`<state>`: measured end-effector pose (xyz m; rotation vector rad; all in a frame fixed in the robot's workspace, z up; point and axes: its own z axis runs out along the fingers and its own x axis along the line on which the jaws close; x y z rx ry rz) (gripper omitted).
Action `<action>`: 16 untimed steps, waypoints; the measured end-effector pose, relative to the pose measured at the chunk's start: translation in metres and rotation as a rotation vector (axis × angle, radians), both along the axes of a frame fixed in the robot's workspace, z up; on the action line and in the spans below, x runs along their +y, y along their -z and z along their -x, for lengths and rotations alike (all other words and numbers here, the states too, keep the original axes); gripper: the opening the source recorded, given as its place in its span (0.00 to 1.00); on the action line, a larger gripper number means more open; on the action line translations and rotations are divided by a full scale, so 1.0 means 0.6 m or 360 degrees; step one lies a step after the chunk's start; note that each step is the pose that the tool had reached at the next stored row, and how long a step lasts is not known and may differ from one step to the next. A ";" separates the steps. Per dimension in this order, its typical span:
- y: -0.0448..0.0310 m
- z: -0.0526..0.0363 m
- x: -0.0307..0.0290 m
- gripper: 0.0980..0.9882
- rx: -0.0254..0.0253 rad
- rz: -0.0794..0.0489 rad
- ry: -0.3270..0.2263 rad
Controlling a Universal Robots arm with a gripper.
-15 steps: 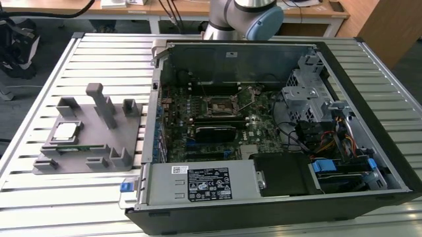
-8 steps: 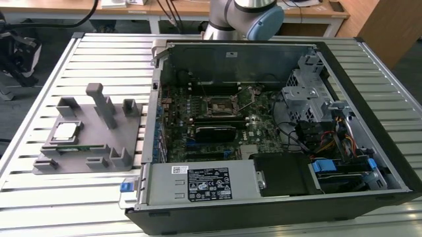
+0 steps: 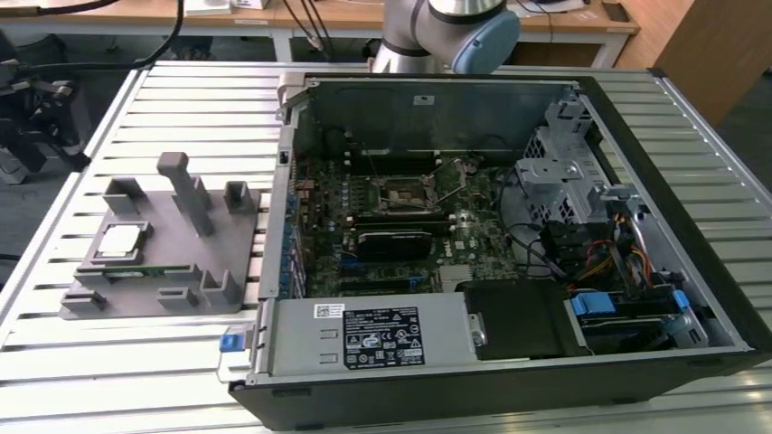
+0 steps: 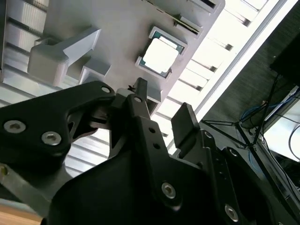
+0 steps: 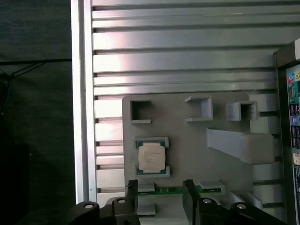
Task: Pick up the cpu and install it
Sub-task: 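Pick up the cpu and move it towards the insertion slot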
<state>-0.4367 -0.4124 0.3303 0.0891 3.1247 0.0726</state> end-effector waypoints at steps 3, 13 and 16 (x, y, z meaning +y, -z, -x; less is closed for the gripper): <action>0.009 0.000 -0.0027 0.55 0.00041 0.0000 0.0000; 0.034 0.000 -0.0041 0.68 0.00078 0.0010 0.0000; 0.043 0.000 -0.0041 0.68 0.00079 0.0010 -0.0001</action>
